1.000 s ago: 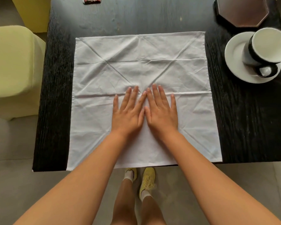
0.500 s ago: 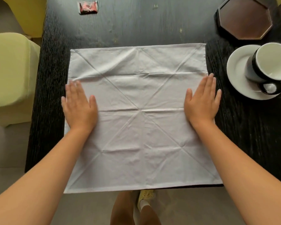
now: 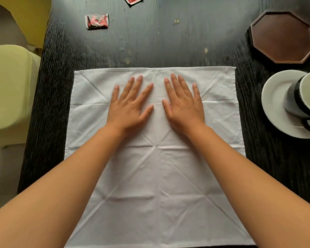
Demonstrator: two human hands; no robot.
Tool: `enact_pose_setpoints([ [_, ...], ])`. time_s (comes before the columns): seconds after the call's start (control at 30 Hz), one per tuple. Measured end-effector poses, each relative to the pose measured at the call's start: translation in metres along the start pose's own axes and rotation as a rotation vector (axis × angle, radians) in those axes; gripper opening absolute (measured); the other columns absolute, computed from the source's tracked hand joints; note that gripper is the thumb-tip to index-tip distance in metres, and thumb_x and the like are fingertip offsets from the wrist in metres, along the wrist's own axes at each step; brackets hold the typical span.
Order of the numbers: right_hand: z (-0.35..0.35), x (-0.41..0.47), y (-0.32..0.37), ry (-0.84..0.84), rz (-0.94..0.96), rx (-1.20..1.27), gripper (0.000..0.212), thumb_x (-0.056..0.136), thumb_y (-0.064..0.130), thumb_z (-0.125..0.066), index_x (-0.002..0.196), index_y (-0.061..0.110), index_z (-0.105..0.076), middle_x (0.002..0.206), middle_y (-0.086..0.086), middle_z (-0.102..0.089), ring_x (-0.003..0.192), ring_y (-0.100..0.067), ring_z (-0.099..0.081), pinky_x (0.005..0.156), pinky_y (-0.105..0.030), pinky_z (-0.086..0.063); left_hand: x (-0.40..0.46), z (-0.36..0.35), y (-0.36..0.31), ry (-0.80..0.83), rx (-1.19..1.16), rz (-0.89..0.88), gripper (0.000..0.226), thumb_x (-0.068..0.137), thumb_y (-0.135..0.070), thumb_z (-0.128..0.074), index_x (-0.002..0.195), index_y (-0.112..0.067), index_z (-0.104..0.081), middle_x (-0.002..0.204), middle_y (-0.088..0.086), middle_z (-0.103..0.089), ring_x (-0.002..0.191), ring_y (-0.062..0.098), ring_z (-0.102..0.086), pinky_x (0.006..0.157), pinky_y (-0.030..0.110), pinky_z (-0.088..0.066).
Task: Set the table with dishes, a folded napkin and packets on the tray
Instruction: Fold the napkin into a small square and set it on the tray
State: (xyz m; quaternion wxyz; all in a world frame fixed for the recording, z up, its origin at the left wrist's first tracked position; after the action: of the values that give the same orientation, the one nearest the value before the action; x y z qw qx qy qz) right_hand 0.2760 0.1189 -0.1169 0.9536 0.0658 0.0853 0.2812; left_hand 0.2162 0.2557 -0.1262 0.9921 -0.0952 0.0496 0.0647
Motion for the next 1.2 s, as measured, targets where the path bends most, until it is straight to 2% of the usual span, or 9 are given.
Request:
enact_pose_setpoints([
  [0.27,0.016,0.027,-0.07,-0.078,-0.219,0.017,0.066,0.095,0.041,-0.029,0.149,0.012,-0.004,0.16,-0.003,0.0,0.147,-0.016,0.001,0.118,-0.04,0.0,0.004,0.014,0.073,-0.046,-0.035,0.14,0.079,0.076,-0.072,-0.023,0.146,-0.036,-0.017,0.16,0.002,-0.006,0.147,0.02,-0.004,0.117,0.045,-0.004],
  [0.43,0.025,0.02,-0.111,-0.134,-0.372,-0.021,0.067,0.095,0.041,-0.028,0.148,0.005,-0.007,0.159,-0.009,-0.002,0.147,-0.019,-0.001,0.119,-0.043,-0.001,-0.015,0.021,0.122,-0.073,-0.03,0.278,0.081,0.079,-0.065,-0.021,0.148,-0.022,-0.018,0.159,0.008,-0.005,0.146,0.023,-0.004,0.117,0.044,-0.006],
  [0.6,0.029,0.011,-0.108,-0.168,-0.361,-0.043,0.065,0.096,0.043,-0.027,0.148,0.01,-0.009,0.159,-0.009,-0.002,0.147,-0.02,-0.001,0.118,-0.049,0.002,-0.033,0.026,0.119,-0.109,0.006,0.478,0.069,0.09,-0.054,-0.019,0.149,-0.02,-0.006,0.16,0.008,0.003,0.147,0.02,0.004,0.113,0.06,0.007],
  [0.7,0.03,-0.017,-0.085,-0.176,-0.263,-0.018,0.064,0.094,0.046,-0.027,0.149,0.017,-0.01,0.159,-0.009,-0.003,0.147,-0.022,-0.002,0.114,-0.053,0.004,-0.052,0.03,0.06,-0.167,-0.042,0.259,0.068,0.09,-0.057,-0.02,0.149,-0.028,-0.002,0.159,0.008,0.0,0.146,0.021,0.002,0.109,0.056,0.012],
  [0.77,0.02,-0.051,-0.058,-0.125,-0.181,0.033,0.066,0.092,0.051,-0.022,0.149,0.021,-0.008,0.159,-0.006,-0.003,0.147,-0.02,0.0,0.114,-0.05,0.006,-0.074,0.019,0.01,-0.13,-0.076,0.105,0.067,0.089,-0.057,-0.022,0.148,-0.031,-0.003,0.159,0.003,0.0,0.146,0.019,0.0,0.111,0.05,0.011],
  [0.9,-0.005,-0.134,-0.02,0.029,-0.055,0.034,0.067,0.088,0.051,-0.022,0.148,0.022,-0.014,0.158,-0.003,-0.008,0.145,-0.018,-0.001,0.116,-0.049,0.001,-0.125,-0.012,-0.051,0.02,-0.018,-0.072,0.066,0.087,-0.056,-0.028,0.145,-0.027,-0.018,0.155,0.005,-0.017,0.144,0.025,-0.015,0.113,0.049,-0.008],
  [1.03,-0.016,-0.207,-0.014,0.081,0.067,-0.048,0.065,0.091,0.048,-0.027,0.148,0.022,-0.012,0.157,-0.003,-0.01,0.146,-0.019,-0.004,0.115,-0.048,-0.004,-0.19,-0.023,-0.048,0.118,0.041,-0.192,0.064,0.09,-0.057,-0.026,0.146,-0.025,-0.023,0.154,0.006,-0.023,0.143,0.024,-0.02,0.111,0.049,-0.012],
  [1.13,-0.02,-0.251,-0.025,0.131,0.141,-0.078,0.065,0.092,0.049,-0.025,0.147,0.018,-0.013,0.155,-0.004,-0.015,0.145,-0.014,0.003,0.114,-0.045,-0.002,-0.249,-0.028,-0.021,0.221,0.073,-0.213,0.065,0.091,-0.059,-0.017,0.148,-0.028,-0.016,0.157,0.004,-0.017,0.146,0.021,-0.008,0.112,0.053,-0.009],
  [1.2,-0.018,-0.274,-0.038,0.171,0.163,-0.096,0.063,0.095,0.051,-0.015,0.147,0.016,-0.015,0.154,-0.005,-0.017,0.145,-0.014,0.002,0.114,-0.044,-0.003,-0.282,-0.026,-0.001,0.269,0.073,-0.169,0.066,0.091,-0.06,-0.014,0.149,-0.029,-0.011,0.159,0.001,-0.008,0.146,0.021,-0.003,0.113,0.054,-0.007],
])
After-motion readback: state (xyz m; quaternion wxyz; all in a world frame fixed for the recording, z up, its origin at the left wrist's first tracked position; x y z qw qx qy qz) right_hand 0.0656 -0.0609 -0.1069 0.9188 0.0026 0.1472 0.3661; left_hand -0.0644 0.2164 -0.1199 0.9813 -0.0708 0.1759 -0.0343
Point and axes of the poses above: each hand's wrist, its own x-axis towards the middle knuckle, its own z-axis out of the back of the hand, y = z × x, the point moved 6 cm from there along x, towards the middle knuckle
